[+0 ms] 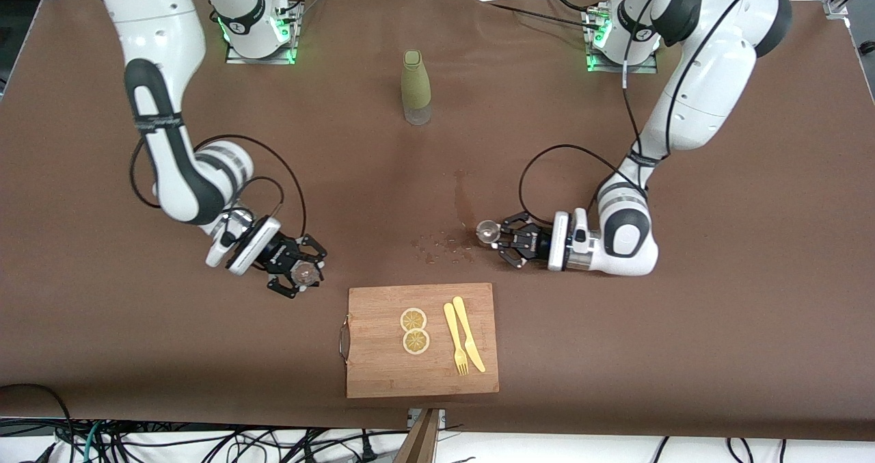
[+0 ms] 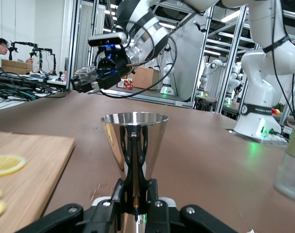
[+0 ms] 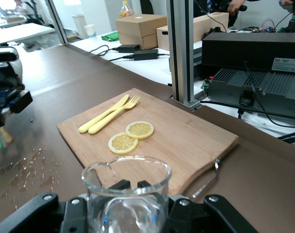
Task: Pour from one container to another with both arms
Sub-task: 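Raise the beaker above the jigger held by the left gripper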
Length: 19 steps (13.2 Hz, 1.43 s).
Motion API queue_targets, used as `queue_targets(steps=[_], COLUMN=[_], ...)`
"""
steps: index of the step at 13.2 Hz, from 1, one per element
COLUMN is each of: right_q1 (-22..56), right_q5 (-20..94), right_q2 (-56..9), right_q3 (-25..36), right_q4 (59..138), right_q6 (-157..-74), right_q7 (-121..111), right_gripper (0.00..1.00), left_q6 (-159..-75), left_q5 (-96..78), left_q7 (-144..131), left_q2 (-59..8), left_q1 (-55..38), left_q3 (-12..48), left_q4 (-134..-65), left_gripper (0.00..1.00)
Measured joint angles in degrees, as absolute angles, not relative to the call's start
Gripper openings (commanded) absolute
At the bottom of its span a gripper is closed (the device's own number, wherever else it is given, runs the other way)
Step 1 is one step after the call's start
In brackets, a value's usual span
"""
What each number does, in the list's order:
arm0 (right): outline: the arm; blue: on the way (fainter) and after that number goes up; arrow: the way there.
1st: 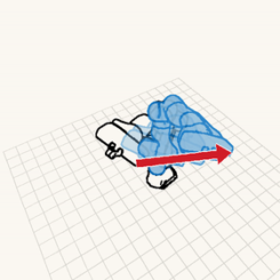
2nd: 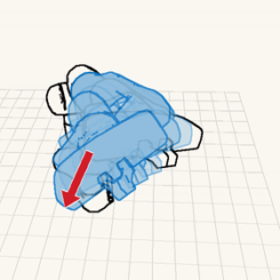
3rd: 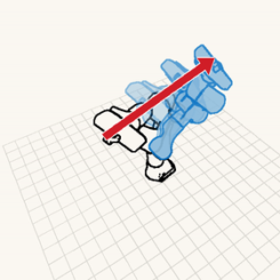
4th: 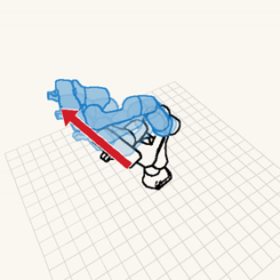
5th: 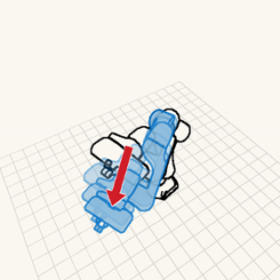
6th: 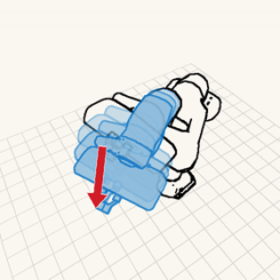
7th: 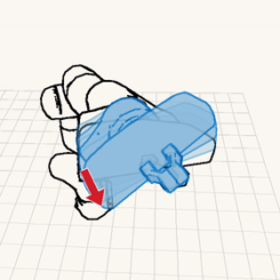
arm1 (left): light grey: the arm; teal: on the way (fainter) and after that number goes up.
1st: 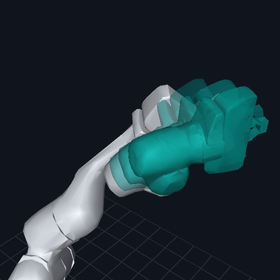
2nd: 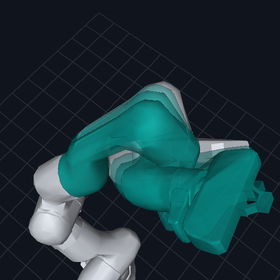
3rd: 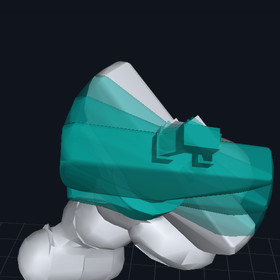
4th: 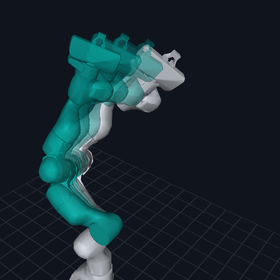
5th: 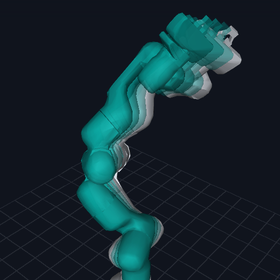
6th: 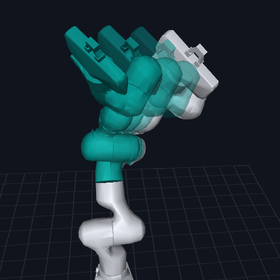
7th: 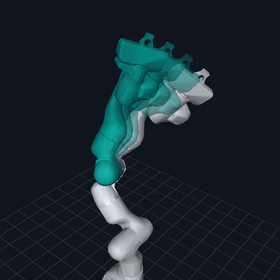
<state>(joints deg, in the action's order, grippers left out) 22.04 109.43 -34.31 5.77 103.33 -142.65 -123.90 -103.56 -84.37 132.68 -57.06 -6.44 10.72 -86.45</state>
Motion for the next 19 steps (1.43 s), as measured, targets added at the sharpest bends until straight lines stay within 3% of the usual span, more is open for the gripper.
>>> queue_targets(steps=[7, 11, 19], right_q1=[37.4, 42.9, 44.6], right_q5=[112.8, 109.1, 102.4], right_q2=[-29.9, -29.9, -31.2], right_q3=[5.8, 5.7, 4.9], right_q4=[101.2, 100.3, 99.4], right_q6=[-161.4, -162.9, -163.0], right_q7=[-123.1, -123.1, -123.2], right_gripper=[0.17, 0.16, 0.16], left_q6=[-105.4, -107.7, -109.3], left_q5=[-85.5, -85.5, -85.6], left_q7=[132.2, 131.8, 130.4], left_q2=[-57.1, -57.1, -57.2], left_q1=[-11.0, -13.0, -14.7], left_q3=[11.0, 11.1, 11.1], left_q4=[-84.1, -83.1, -82.4], left_gripper=[0.00, 0.00, 0.00])
